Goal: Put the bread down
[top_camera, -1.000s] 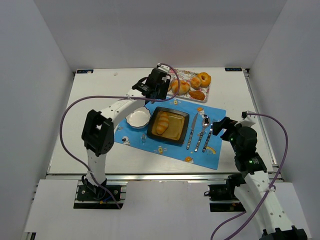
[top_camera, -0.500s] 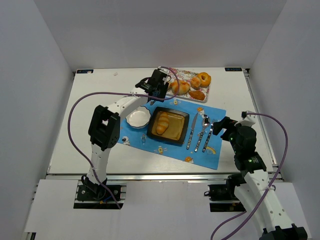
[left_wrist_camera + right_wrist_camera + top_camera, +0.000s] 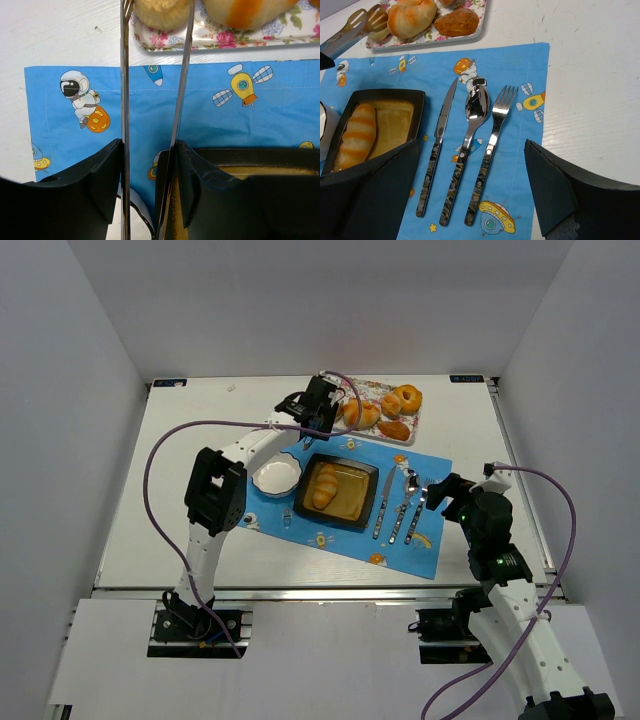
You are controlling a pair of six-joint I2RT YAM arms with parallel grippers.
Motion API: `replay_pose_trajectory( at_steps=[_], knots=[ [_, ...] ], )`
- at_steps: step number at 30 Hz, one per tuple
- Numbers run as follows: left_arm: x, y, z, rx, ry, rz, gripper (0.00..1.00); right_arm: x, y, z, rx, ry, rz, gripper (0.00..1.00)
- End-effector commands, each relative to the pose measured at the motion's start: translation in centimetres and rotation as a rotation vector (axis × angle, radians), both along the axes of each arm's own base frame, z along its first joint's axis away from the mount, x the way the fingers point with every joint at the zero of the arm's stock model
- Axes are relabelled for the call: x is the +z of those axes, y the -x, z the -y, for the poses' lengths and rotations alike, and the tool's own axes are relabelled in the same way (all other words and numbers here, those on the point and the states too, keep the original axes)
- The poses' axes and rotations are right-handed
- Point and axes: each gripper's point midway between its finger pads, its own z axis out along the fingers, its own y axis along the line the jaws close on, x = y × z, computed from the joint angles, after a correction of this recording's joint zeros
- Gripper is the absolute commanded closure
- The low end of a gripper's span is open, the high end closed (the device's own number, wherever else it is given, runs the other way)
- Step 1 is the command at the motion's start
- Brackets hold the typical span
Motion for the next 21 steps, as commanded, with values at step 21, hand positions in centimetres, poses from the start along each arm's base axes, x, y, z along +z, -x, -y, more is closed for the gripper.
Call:
replay_pose_trajectory(
  at_steps=[21],
  knots=[
    [12.0,3.6,-1.2,-0.003,0.203,0.153,0.61,1.3,-0.5,0.1,-0.008,-0.003,0.059,0.11]
  ],
)
